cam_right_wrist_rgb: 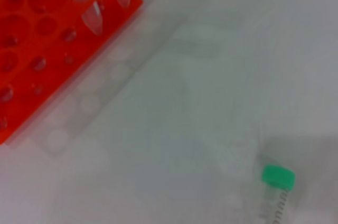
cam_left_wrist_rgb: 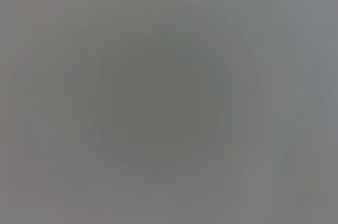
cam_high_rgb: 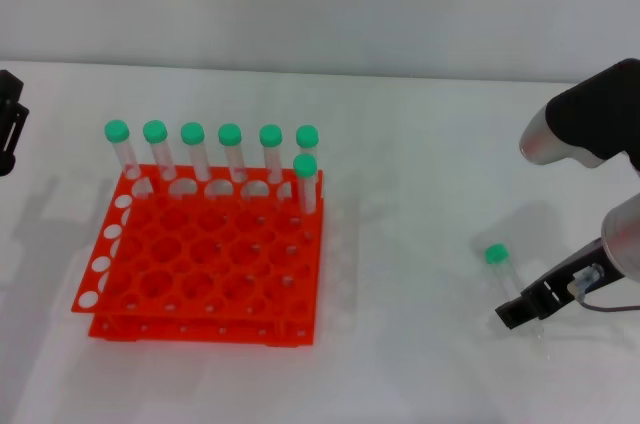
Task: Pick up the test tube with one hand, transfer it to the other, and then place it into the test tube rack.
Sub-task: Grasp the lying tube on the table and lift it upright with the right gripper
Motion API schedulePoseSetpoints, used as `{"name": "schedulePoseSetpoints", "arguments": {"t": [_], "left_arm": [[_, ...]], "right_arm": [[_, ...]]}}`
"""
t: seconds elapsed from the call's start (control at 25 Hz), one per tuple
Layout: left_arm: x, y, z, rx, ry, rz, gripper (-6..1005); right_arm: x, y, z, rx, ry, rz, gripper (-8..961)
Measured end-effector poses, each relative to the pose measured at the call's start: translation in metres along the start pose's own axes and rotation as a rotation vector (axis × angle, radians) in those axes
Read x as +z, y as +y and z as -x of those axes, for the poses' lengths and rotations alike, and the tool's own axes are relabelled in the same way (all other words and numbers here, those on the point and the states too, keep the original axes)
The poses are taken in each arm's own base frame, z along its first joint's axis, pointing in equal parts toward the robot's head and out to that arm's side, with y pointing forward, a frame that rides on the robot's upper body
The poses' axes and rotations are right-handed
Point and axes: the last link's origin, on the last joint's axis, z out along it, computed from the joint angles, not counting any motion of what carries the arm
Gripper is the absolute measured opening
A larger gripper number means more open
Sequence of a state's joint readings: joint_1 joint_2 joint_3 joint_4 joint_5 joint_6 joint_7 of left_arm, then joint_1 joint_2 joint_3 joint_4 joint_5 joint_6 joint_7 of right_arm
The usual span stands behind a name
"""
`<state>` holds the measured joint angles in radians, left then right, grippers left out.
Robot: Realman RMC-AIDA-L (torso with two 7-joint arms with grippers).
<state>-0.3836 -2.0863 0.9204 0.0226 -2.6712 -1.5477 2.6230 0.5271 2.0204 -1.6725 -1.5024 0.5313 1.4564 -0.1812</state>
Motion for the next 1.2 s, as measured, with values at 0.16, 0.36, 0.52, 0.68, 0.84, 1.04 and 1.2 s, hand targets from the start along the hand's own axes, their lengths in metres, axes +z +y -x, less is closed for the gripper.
{"name": "schedulePoseSetpoints", "arguments": {"t": [0.16, 0.36, 0.52, 0.68, 0.84, 1.04, 1.2], "left_arm": [[-0.001, -0.001, 0.0, 0.0, 0.001, -0.004, 730], [-0.002, 0.0, 0.001, -0.003, -0.003, -0.006, 730], [-0.004, 0.0, 0.002, -0.007, -0.009, -0.01, 729], [-0.004, 0.0, 0.002, -0.008, -0.01, -0.01, 729], [-0.004, 0.0, 0.002, -0.008, -0.011, -0.008, 729], [-0.004, 0.0, 0.002, -0.008, -0.011, -0.008, 730], [-0.004, 0.0, 0.002, -0.008, -0.011, -0.009, 730]], "right_arm": [[0.005, -0.001, -0.002, 0.013, 0.014, 0.001, 766], [0.01, 0.0, -0.004, 0.008, 0.036, -0.01, 712], [0.013, -0.003, -0.005, 0.011, 0.045, -0.021, 673], [0.015, -0.004, -0.006, 0.013, 0.052, -0.023, 636], [0.017, -0.005, -0.005, 0.014, 0.064, -0.024, 600], [0.019, -0.005, -0.004, 0.016, 0.076, -0.02, 468], [0.021, -0.005, -0.004, 0.017, 0.086, -0.017, 407]]}}
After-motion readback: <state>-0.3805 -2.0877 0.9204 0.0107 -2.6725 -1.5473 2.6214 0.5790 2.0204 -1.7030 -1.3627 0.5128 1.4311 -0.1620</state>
